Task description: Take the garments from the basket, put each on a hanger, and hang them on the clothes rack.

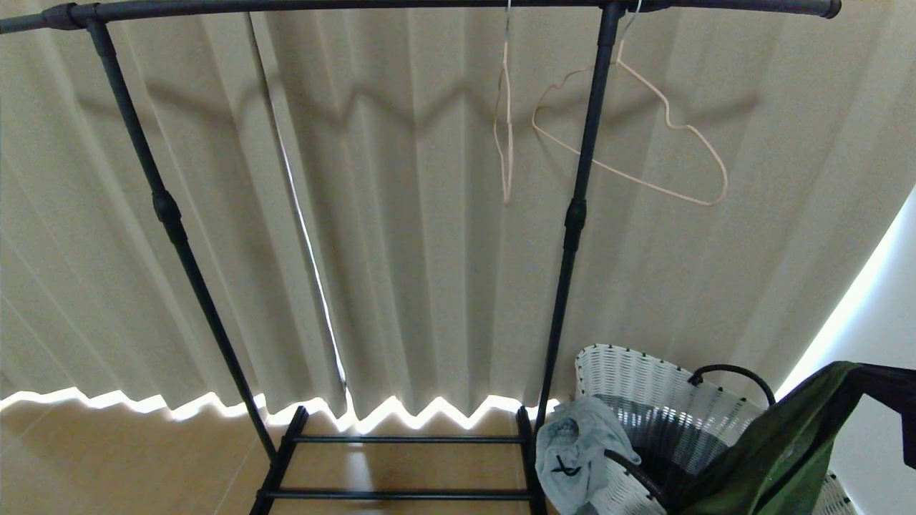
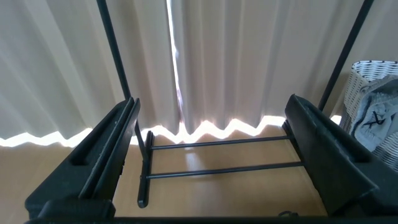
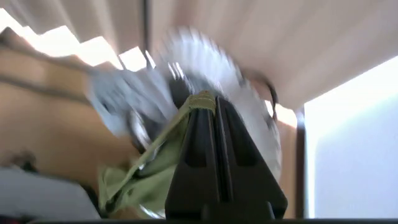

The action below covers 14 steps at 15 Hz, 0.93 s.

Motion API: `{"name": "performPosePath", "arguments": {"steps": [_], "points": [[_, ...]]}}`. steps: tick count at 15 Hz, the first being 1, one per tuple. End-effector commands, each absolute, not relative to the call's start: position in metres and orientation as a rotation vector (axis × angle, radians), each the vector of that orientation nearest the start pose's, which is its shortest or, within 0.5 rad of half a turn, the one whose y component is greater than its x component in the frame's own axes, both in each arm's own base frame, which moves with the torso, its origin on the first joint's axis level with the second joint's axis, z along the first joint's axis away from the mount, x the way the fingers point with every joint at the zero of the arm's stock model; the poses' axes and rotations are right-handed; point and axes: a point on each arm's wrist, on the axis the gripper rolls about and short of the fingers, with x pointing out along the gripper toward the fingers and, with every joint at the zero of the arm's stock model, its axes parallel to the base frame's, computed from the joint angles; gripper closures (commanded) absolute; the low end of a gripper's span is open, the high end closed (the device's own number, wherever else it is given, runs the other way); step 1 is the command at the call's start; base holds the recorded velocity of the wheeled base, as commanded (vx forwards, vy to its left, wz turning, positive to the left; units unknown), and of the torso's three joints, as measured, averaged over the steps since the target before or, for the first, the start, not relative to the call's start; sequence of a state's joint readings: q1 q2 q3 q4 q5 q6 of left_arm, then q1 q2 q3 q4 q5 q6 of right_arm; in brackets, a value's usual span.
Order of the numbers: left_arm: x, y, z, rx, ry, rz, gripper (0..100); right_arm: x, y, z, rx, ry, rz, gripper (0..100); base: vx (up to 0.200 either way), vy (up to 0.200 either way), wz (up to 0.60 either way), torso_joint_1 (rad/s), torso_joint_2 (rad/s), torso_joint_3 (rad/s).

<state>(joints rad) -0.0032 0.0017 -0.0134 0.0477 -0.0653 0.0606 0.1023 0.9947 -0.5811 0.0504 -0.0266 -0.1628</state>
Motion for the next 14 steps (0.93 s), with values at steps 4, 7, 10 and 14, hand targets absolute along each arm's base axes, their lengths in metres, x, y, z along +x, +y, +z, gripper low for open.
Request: {"name": "performPosePath", "arguments": {"steps": [4,7,10,14], "points": [[-0.0237,-0.0012,0.0744,0.07,0.032,-0.063,0,0.0929,0.0153,0.219,-0.146,0.342,0.159,100,-0.15,0.0,0.0,0.002,0.0,0.001],[-0.0237,-0.0012,0.0742,0.07,0.033,-0.063,0,0.092,0.0151,0.2165,-0.148,0.349,0.158,100,-0.2,0.0,0.0,-0.002,0.0,0.004],[-0.0236,-0.0012,0.0742,0.07,0.035,-0.063,0,0.092,0.0157,0.2113,-0.154,0.367,0.166,100,-0.2,0.0,0.0,0.004,0.0,0.002],[-0.0237,-0.0013,0.0742,0.063,0.033,-0.064,0,0.0927,0.0205,0.2101,-0.166,0.372,0.213,100,-0.1,0.0,0.0,0.002,0.0,-0.001]]}}
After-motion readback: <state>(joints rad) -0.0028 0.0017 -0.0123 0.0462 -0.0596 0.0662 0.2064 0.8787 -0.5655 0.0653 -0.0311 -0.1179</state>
